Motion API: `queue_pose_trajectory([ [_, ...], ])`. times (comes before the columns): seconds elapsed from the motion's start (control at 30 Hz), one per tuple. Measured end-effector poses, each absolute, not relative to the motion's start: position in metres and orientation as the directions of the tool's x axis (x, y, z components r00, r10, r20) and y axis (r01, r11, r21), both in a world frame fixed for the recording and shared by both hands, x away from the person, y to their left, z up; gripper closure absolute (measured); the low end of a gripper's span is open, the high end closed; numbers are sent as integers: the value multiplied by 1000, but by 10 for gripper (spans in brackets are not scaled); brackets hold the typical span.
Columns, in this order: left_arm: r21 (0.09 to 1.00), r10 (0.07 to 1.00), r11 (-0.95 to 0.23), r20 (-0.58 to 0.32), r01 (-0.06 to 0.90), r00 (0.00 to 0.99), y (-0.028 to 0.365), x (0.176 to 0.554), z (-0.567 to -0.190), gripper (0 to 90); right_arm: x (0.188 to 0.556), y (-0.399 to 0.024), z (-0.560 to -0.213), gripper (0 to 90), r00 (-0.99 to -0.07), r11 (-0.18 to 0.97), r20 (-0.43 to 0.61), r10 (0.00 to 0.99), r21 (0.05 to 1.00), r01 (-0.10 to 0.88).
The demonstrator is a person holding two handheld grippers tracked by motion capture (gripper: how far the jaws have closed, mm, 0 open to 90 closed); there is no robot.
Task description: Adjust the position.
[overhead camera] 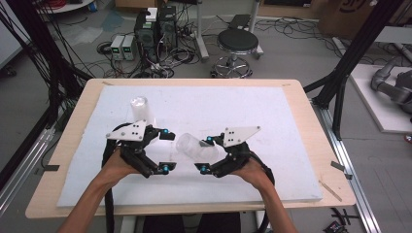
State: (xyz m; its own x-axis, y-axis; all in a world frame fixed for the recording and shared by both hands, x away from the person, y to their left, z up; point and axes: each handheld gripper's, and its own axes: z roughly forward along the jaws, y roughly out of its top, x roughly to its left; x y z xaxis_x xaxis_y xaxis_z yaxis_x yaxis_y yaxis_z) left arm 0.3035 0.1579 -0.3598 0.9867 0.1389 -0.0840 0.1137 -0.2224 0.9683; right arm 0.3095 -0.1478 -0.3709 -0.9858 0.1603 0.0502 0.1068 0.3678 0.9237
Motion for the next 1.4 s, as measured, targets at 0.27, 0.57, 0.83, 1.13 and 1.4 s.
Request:
queue_pose_trajectory([
  [0.27, 918, 152, -376, -74, 127, 986, 162, 303, -352, 76, 309, -141, -362, 252, -986, 501, 22, 164, 859, 103],
  [0.57, 763, 149, -635, -34, 122, 988, 151, 305, -344, 92, 309, -133, -355, 252, -985, 663, -19, 171, 742, 100],
  [0.83, 618, 169, -772, -25, 148, 985, 142, 307, -342, 112, 308, -124, -352, 252, -985, 808, -58, 162, 580, 98],
  [1.13, 570, 153, -809, -27, 141, 988, 131, 309, -339, 122, 308, -122, -347, 253, -985, 859, -82, 151, 504, 90],
  [1.4, 565, 125, -815, -42, 127, 991, 118, 311, -342, 131, 310, -116, -345, 253, -989, 881, -75, 128, 466, 79],
])
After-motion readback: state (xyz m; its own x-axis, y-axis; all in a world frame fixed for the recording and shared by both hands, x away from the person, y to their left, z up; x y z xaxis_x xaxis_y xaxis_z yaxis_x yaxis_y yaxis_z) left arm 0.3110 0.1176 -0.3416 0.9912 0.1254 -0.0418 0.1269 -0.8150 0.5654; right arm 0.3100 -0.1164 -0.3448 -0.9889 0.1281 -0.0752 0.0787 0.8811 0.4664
